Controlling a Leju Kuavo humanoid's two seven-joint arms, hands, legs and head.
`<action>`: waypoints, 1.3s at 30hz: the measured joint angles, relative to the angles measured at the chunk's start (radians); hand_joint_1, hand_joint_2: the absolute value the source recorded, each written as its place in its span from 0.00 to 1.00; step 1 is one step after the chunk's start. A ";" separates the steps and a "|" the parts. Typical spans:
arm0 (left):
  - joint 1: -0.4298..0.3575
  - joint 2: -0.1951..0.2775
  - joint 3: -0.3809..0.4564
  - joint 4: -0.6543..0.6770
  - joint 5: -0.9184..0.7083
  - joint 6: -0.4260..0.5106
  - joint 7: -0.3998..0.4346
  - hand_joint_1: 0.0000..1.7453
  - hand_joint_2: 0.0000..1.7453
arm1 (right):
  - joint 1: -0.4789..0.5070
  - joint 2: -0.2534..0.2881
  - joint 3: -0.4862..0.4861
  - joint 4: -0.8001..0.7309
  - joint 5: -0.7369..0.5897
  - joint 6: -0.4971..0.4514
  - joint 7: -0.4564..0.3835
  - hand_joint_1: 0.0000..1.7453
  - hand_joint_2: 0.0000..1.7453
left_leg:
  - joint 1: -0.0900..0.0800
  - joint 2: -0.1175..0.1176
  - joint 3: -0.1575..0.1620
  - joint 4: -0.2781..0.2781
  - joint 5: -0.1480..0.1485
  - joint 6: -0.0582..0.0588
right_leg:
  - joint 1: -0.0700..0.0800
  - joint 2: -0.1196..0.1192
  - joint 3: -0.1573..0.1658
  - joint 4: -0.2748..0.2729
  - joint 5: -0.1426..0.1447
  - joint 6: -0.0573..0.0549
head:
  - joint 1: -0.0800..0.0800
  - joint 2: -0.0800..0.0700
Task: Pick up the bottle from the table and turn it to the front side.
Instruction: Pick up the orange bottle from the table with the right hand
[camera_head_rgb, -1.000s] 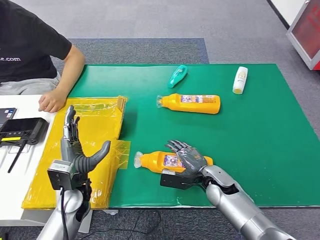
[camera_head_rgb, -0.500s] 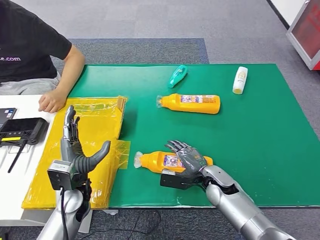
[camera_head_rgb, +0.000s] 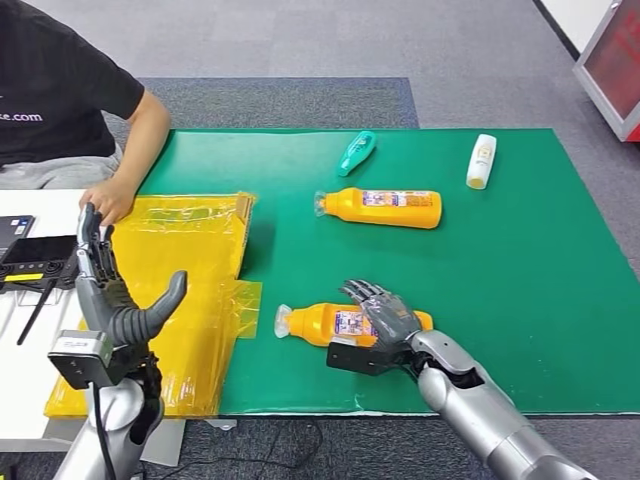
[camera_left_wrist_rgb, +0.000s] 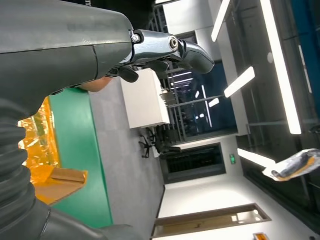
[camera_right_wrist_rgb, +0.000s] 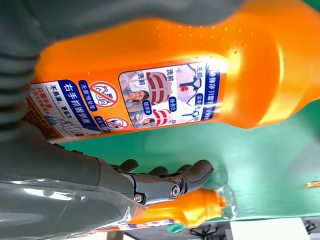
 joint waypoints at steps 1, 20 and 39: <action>0.001 0.002 0.002 -0.007 -0.002 -0.003 0.000 0.00 1.00 | 0.000 -0.001 -0.001 0.000 0.000 -0.004 0.000 0.00 1.00 | 0.000 0.000 0.000 0.000 0.000 0.000 | 0.000 0.000 0.000 0.000 0.000 0.000 | 0.000 0.000; 0.012 0.002 0.013 -0.035 -0.012 -0.014 0.000 0.00 1.00 | 0.039 -0.003 -0.034 -0.022 0.060 -0.122 0.013 0.00 1.00 | 0.000 0.000 0.000 0.000 0.000 0.000 | 0.000 0.000 0.000 -0.001 0.000 0.000 | 0.000 0.000; 0.029 0.001 0.014 -0.035 -0.011 -0.028 0.000 0.00 1.00 | 0.029 -0.025 -0.044 -0.035 0.122 0.011 0.061 0.00 0.00 | 0.000 0.000 0.000 0.000 -0.001 0.001 | 0.000 0.000 0.001 -0.002 0.000 0.000 | 0.000 0.000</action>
